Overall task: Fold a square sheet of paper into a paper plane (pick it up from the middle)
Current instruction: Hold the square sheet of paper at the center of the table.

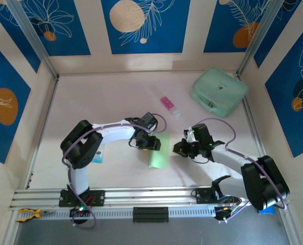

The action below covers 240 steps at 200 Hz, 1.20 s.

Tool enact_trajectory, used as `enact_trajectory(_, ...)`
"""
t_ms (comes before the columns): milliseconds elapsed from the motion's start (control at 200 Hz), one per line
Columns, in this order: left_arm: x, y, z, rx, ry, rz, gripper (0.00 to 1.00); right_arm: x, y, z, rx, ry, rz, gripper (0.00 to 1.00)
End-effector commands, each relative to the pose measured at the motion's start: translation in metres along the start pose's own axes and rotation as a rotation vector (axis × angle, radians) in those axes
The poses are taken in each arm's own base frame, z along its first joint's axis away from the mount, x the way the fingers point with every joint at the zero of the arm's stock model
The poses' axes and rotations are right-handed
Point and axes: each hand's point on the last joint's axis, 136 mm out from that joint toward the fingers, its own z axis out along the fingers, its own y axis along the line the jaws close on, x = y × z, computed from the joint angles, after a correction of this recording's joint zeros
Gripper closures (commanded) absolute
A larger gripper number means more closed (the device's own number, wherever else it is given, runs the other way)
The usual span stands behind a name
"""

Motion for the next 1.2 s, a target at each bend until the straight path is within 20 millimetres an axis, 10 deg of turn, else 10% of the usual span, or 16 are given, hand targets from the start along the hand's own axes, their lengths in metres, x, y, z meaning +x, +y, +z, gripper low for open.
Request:
enact_trajectory(0,0.015,0.042,0.028,-0.156,0.047,-0.023,0.46,-0.01,0.015,0.007,-0.011,-0.019,-0.04,0.97)
enact_trajectory(550,0.015,0.04,0.031,-0.157,0.049,-0.021,0.46,-0.009,0.026,0.052,0.03,0.064,-0.054,1.0)
enact_trajectory(815,0.014,0.038,0.028,-0.153,0.038,-0.021,0.46,0.004,-0.02,0.058,0.155,0.116,0.001,1.0)
enact_trajectory(1195,-0.016,0.006,-0.038,0.01,-0.251,-0.032,0.38,-0.001,-0.011,0.061,0.068,0.234,-0.142,1.0)
